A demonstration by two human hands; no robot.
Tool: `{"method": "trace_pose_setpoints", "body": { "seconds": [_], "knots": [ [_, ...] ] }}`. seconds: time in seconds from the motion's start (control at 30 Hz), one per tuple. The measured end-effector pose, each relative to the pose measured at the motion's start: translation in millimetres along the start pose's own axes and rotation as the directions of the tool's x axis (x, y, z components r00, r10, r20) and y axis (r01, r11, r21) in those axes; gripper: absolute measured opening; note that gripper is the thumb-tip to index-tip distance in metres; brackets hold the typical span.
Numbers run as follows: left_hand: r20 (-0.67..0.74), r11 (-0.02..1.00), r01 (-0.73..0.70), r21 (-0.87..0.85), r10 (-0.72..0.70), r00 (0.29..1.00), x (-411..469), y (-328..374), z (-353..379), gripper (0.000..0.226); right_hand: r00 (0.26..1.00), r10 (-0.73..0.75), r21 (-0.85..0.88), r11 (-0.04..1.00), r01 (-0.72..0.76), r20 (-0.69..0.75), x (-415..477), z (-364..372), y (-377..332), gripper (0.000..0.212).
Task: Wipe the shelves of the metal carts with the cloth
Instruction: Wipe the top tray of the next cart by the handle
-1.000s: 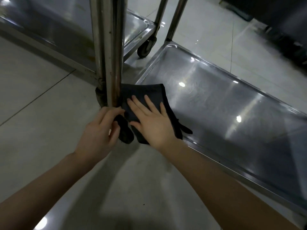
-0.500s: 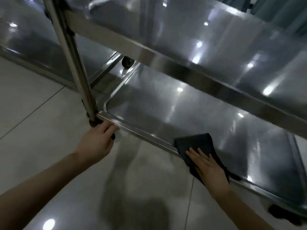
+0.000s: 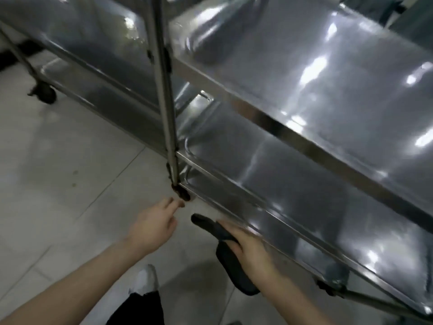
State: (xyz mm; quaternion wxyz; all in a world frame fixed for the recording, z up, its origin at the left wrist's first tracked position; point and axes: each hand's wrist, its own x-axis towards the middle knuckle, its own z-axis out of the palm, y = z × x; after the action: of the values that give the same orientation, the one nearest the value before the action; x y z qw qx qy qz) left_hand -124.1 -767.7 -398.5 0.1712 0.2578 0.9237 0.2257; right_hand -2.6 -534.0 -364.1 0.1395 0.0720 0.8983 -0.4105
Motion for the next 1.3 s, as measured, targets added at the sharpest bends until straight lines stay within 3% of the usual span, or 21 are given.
{"method": "trace_pose_setpoints", "body": {
  "seconds": [0.07,0.3,0.57,0.93,1.3],
  "knots": [
    [-0.030,0.998,0.046,-0.049,-0.048,0.998,-22,13,-56,0.040,0.998,-0.058,-0.008,0.998,0.058,-0.031,-10,-29,-60,0.045],
    [-0.184,0.987,0.103,-0.121,-0.124,0.975,-76,50,-230,0.036,0.985,-0.169,0.038,0.985,0.170,-0.031,-18,-114,-235,0.041],
    [-0.307,0.996,0.037,-0.084,-0.061,0.950,-74,42,-370,0.031,0.953,-0.250,0.012,0.967,0.255,-0.172,19,-168,-381,0.039],
    [-0.404,0.998,-0.037,0.049,0.054,0.913,-12,-13,-488,0.037,0.921,-0.319,0.039,0.941,0.336,-0.222,122,-183,-491,0.036],
    [-0.406,0.988,0.061,0.145,0.003,0.914,107,-127,-592,0.037,0.905,-0.372,0.051,0.919,0.390,-0.208,322,-191,-551,0.033]
  ]
}}
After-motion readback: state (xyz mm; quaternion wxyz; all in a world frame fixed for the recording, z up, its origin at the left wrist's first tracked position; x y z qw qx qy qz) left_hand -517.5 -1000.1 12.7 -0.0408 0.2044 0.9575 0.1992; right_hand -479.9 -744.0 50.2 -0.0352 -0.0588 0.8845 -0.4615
